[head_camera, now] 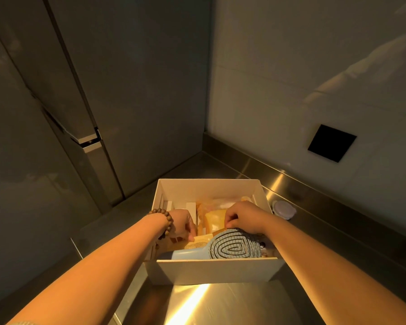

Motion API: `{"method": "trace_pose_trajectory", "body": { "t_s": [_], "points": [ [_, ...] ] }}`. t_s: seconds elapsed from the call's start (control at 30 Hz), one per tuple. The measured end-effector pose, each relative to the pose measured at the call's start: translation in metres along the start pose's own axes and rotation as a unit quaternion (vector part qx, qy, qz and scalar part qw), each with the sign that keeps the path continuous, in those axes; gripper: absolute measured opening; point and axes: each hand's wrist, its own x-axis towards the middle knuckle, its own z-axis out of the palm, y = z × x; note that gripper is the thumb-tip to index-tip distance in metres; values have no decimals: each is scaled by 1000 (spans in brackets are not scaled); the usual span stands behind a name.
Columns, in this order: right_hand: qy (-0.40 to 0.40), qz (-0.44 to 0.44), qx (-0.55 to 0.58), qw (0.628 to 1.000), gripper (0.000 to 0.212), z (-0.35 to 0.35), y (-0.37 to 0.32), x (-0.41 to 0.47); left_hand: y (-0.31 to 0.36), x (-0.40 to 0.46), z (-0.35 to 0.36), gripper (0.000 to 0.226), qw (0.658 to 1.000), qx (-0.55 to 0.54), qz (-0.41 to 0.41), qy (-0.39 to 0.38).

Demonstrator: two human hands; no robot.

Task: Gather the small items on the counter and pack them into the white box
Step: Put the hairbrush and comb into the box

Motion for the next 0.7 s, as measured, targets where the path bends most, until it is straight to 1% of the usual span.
{"method": "trace_pose_trajectory", "body": {
  "t_s": [0.13, 0.23, 0.33, 0.4, 0.5, 0.57, 0.63, 0.7],
  "points": [
    [-14, -2, -9, 1000, 17, -3, -2, -2, -2, -6, 0, 16, 1000, -13, 5, -4],
    [-3, -1, 1, 1000, 19, -4, -3, -7, -1, -12, -1, 16, 999, -27, 15, 28],
    [45, 11, 19, 999, 27, -5, -1, -17, 4, -18, 0, 26, 994, -3, 37, 102],
    [78, 23, 28, 996, 33, -5, 2, -27, 11, -23, 2, 35, 989, -11, 32, 144],
    [141, 37, 51, 988, 40, -6, 5, -47, 28, -32, 7, 49, 983, -1, 40, 181],
    [196, 46, 41, 979, 44, -6, 8, -63, 45, -36, 11, 57, 976, 24, 60, 208],
    [242, 63, 25, 968, 47, -6, 12, -84, 66, -39, 15, 59, 967, 36, 88, 236],
    [265, 76, 37, 960, 47, -6, 19, -107, 91, -39, 22, 58, 958, 49, 122, 255]
  ]
}}
